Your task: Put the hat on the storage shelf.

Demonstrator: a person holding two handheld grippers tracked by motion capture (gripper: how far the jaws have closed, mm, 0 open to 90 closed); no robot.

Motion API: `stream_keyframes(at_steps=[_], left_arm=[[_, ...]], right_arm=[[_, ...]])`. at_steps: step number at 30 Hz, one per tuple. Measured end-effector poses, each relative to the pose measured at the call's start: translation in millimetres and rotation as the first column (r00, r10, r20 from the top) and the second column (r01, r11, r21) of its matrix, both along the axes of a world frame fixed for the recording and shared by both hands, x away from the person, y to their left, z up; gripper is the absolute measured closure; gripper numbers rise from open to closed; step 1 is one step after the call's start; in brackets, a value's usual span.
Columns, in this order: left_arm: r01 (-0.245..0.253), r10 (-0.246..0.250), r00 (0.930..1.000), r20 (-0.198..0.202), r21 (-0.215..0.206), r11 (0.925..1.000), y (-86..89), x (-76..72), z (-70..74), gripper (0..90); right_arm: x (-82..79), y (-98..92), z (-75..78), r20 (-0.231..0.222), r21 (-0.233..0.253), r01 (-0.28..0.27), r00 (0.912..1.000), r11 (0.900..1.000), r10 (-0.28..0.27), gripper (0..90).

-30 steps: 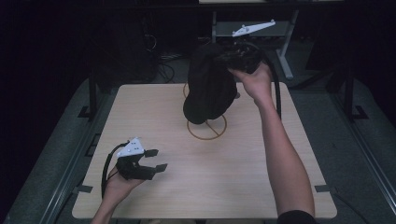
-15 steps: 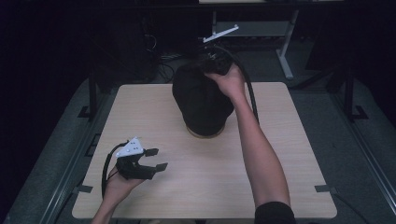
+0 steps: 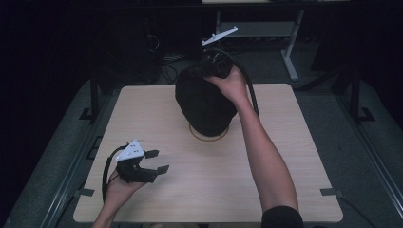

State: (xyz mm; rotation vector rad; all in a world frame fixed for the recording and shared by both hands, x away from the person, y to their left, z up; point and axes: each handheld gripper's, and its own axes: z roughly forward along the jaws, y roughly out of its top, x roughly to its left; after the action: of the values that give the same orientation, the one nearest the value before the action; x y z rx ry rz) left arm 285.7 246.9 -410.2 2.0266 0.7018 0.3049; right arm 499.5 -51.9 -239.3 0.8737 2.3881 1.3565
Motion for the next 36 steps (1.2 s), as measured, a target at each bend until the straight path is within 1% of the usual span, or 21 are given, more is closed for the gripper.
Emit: stream_keyframes(at_steps=[1, 2, 3, 4, 5, 8, 10, 11, 12, 15, 17, 21, 23, 25, 29, 33, 35, 36], left_arm=[[-0.002, 0.002, 1.0, 0.002, 0.003, 1.0, 0.4, -0.2, 0.0, 26.8], [-0.003, 0.003, 1.0, 0.003, 0.001, 1.0, 0.7, -0.4, -0.2, 26.8], [-0.005, 0.005, 1.0, 0.002, -0.003, 1.0, 1.0, -0.5, -0.2, 26.7], [-0.008, 0.008, 1.0, 0.0, -0.007, 0.9999, 1.3, -0.4, -0.5, 26.6], [-0.009, 0.009, 1.0, 0.001, -0.006, 0.9999, 1.5, -0.1, -0.6, 26.2], [-0.008, 0.008, 1.0, 0.005, 0.001, 1.0, 2.6, 0.7, -0.4, 26.0], [-0.009, 0.009, 0.9999, -0.006, -0.008, 0.9999, 2.8, 1.6, -1.0, 26.0], [-0.006, 0.006, 0.9999, -0.011, -0.009, 0.9999, 3.1, 2.3, -1.2, 26.0], [-0.007, 0.007, 0.9999, -0.012, -0.008, 0.9999, 3.4, 2.6, -1.3, 26.1], [-0.015, 0.015, 0.9998, -0.011, -0.016, 0.9998, 4.5, 2.6, -1.3, 26.0], [-0.017, 0.017, 0.9998, -0.01, -0.011, 0.9998, 5.4, 2.5, -1.2, 25.9], [-0.017, 0.017, 0.9998, -0.012, -0.009, 0.9998, 4.9, 2.3, -2.2, 25.6], [-0.014, 0.014, 0.9998, -0.01, -0.006, 0.9999, 4.6, 2.4, -2.7, 25.6], [-0.014, 0.014, 0.9999, -0.01, -0.006, 0.9999, 4.1, 2.2, -2.7, 25.5], [-0.016, 0.016, 0.9998, -0.008, -0.007, 0.9999, 4.6, 1.9, -2.5, 25.2], [-0.018, 0.018, 0.9998, -0.01, -0.012, 0.9998, 5.4, 1.7, -2.6, 25.1], [-0.017, 0.017, 0.9998, -0.008, -0.007, 0.9998, 5.9, 2.3, -3.3, 25.1], [-0.017, 0.017, 0.9998, -0.008, -0.005, 0.9998, 6.0, 2.6, -3.6, 25.1]], right_arm=[[-2.1, -2.7, 1.1, 0.005, 0.012, -0.003, 1.0, 1.0, 0.003, 39.9], [-3.6, -4.1, 2.0, 0.002, 0.016, -0.004, 1.0, 1.0, 0.004, 39.2], [-5.4, -6.3, 2.9, 0.012, 0.016, -0.006, 0.9999, 1.0, 0.006, 38.3], [-7.9, -7.7, 4.3, 0.005, 0.021, -0.004, 1.0, 1.0, 0.004, 37.7], [-9.4, -9.9, 5.1, 0.008, 0.024, -0.013, 0.9999, 1.0, 0.012, 37.1], [-15.1, -18.3, 7.3, 0.013, 0.029, -0.012, 0.9998, 0.999, 0.012, 35.6], [-19.2, -24.5, 8.7, 0.005, 0.04, -0.006, 1.0, 0.999, 0.006, 34.7], [-20.8, -28.1, 8.5, 0.016, 0.042, -0.008, 0.9998, 0.999, 0.007, 34.2], [-23.4, -30.9, 8.9, 0.01, 0.05, -0.005, 0.9999, 0.999, 0.004, 34.0], [-28.7, -39.0, 8.8, 0.021, 0.051, -0.006, 0.9998, 0.999, 0.005, 31.5], [-32.6, -43.9, 9.4, 0.012, 0.059, -0.002, 0.9999, 0.998, 0.002, 30.6], [-39.2, -53.7, 9.7, 0.016, 0.078, 0.002, 0.9999, 0.997, -0.004, 29.2], [-42.1, -57.9, 10.1, 0.005, 0.085, 0.002, 1.0, 0.996, -0.003, 28.1], [-45.0, -61.9, 9.8, 0.013, 0.082, -0.001, 0.9999, 0.997, 0.0, 27.9], [-48.5, -68.3, 7.2, -0.002, 0.074, 0.005, 1.0, 0.997, -0.005, 26.6], [-51.2, -76.8, 4.2, -0.026, 0.082, 0.012, 0.9996, 0.997, -0.01, 25.5], [-53.7, -80.9, 2.7, -0.018, 0.087, 0.019, 0.9997, 0.996, -0.018, 25.6], [-55.2, -82.3, 2.2, -0.018, 0.08, 0.025, 0.9995, 0.996, -0.024, 25.5]])
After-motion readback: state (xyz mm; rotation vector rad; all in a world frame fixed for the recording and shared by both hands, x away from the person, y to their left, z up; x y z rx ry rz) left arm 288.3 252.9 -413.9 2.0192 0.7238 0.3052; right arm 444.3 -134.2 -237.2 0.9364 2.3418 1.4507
